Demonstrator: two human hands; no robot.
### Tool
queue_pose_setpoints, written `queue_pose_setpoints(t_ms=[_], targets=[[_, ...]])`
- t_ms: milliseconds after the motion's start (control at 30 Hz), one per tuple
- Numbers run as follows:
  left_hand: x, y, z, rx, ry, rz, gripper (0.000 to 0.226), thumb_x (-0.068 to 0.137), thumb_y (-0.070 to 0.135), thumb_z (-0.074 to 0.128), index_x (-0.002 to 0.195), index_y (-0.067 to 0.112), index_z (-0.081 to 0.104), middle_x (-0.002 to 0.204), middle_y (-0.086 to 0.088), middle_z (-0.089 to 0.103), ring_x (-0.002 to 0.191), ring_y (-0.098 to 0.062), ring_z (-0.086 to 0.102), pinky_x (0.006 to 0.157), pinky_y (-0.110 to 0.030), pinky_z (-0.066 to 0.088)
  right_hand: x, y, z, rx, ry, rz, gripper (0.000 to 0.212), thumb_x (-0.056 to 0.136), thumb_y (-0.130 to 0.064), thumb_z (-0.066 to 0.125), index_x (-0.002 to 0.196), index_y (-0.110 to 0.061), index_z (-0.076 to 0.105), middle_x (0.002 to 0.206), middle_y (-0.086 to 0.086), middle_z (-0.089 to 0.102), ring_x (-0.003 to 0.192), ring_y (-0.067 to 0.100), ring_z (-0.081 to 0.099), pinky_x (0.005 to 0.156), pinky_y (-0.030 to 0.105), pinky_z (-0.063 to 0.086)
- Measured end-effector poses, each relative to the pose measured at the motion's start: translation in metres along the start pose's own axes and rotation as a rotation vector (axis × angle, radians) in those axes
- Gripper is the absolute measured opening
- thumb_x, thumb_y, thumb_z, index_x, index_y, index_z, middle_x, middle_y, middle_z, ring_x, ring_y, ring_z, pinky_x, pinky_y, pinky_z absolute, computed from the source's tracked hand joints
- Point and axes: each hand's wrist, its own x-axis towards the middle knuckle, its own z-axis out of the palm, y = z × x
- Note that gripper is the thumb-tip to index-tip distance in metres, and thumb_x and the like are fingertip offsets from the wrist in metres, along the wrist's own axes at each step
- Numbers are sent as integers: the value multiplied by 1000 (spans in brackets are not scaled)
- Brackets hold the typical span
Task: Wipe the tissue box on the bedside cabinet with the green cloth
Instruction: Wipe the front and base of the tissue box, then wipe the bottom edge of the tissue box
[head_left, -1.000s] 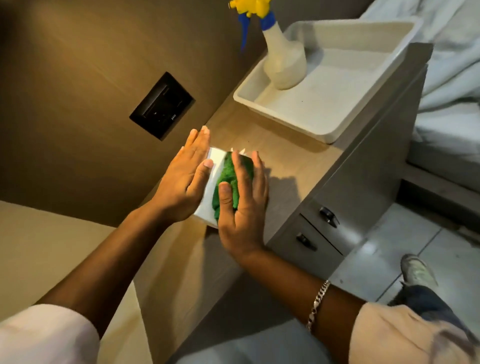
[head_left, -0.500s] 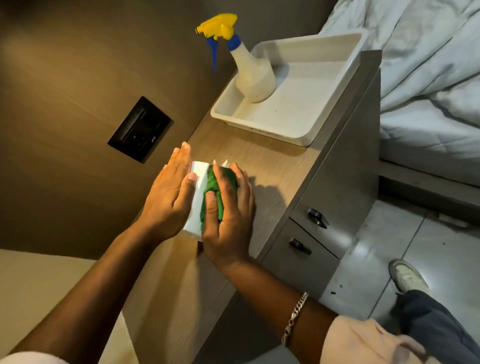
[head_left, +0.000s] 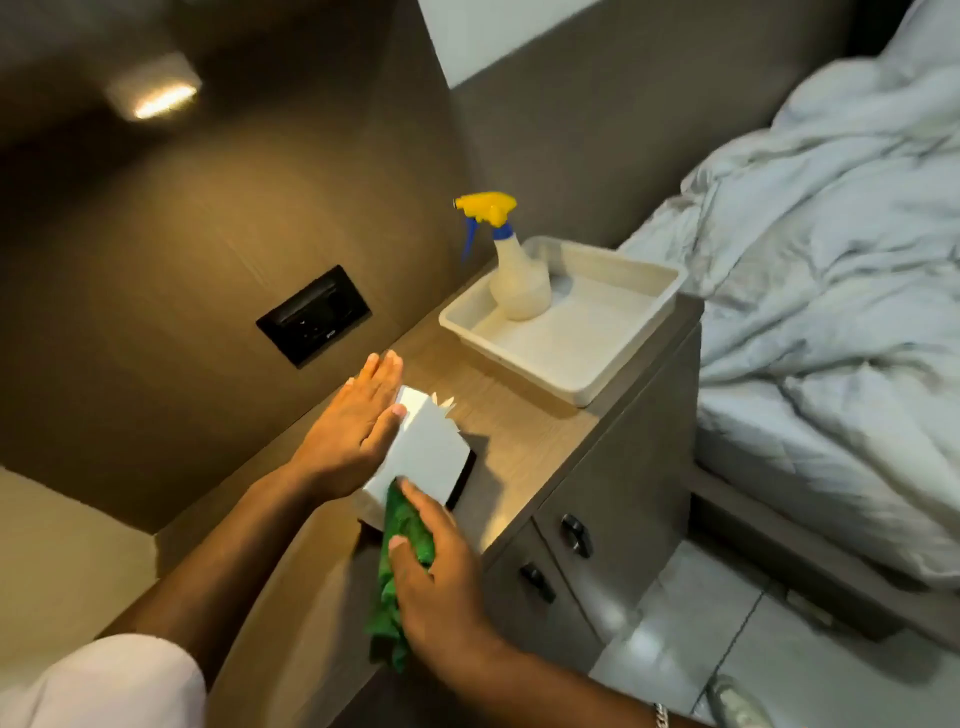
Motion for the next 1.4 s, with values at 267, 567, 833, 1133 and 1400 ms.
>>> queue_pose_setpoints(t_ms=[267,567,833,1133,1400], targets=[[3,-4,3,79,-25,-52,68,90,52,8,148,23,-13,161,2,-18,145,-11,-23,119,-35,-12,41,-75,-95,188,-377,173,43,95,-8,56,126,-38,66,131,13,66,114,33,67,93,43,60],[8,31,21,163,54,-426,87,83,68,1,151,15,-8,163,-6,-9,150,-20,-10,122,-45,-1,219,-130,-199,-834,-435,-455,50,95,-3,55,140,-24,55,139,6,58,124,16,53,110,31,40],[-5,84,47,241,330,-669,78,90,60,15,152,13,11,163,-9,16,150,-26,13,121,-45,12,288,-61,-211,-1678,-828,-259,70,97,-56,45,157,-40,12,171,5,0,155,37,1,120,65,10],[-2,176,131,-363,897,-673,64,91,35,45,148,23,17,161,1,12,150,-11,9,122,-47,15,267,-120,-101,-484,-893,-154,44,96,-39,54,133,-15,60,138,6,61,129,20,53,116,45,36],[52,201,122,-1059,1320,-865,67,85,58,32,146,38,11,161,16,9,147,-7,16,120,-32,18,237,-84,-45,-292,-855,107,63,102,-57,28,96,-18,77,119,12,75,94,14,69,77,26,54]])
